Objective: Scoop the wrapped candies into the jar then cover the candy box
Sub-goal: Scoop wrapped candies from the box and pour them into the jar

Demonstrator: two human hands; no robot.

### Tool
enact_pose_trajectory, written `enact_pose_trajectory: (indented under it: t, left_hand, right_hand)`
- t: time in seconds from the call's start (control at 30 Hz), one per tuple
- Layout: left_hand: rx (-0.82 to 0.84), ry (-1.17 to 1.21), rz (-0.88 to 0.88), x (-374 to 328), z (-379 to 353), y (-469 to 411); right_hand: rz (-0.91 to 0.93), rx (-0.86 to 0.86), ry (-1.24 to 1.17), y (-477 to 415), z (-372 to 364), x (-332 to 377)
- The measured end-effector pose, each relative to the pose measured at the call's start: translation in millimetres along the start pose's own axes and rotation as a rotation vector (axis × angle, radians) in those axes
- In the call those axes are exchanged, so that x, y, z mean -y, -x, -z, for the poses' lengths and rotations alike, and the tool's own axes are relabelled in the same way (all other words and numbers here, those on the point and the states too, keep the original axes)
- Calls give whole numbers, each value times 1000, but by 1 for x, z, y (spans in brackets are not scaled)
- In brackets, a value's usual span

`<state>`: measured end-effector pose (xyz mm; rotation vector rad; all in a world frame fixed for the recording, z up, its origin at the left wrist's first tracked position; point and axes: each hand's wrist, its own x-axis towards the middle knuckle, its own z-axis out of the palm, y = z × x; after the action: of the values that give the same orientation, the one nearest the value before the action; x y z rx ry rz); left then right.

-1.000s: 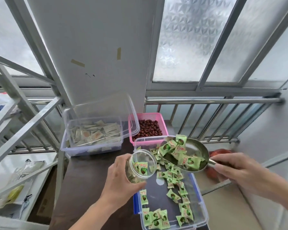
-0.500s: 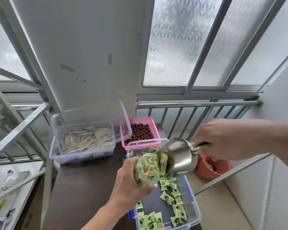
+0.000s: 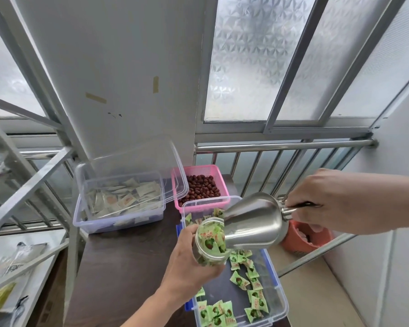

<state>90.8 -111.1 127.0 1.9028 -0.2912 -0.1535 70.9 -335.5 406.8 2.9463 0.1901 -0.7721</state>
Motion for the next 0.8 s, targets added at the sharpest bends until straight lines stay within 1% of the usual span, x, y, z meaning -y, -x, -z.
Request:
enact_pose_trajectory:
  t: [0.17,0.3,0.37,0.43,0.47,0.53,0.6,0.67,0.73,0.8]
  left_hand:
    - [7,-37,-3,-2,-2,3]
    - [-53,-26,11,1,2,6]
    - [-113,-17,26,7,10,8]
    - [-190,-5,39,14,20,12]
    - [-232,1,49,18,26,15]
    - [-314,20,81,23,36,21]
    - [-378,38,118,26,46,26]
    - [-413,18,145,27,52,32]
    - [-427,-9,169,27,54,37]
    - [-437,-21,181,28,54,42]
  right_hand:
    - [39,-37,-113,-11,-22,-5]
    - [32,-13,-254,-13,-38,-16]
    - [12,-71,-454,-12,-55,-32]
    - [-60,-114,-792,-18,-87,-43]
    - [-120,-117,-925,-27,-111,-43]
    - [-256,-68,-1047,-49,-167,-34]
    - [-355,58,-1064,-75,-225,-16]
    - [-404,204,-1046,-95,-264,4]
    - [-425,250,-1036,-109,-289,20]
    - [-456,232,-1064,-121,-304,33]
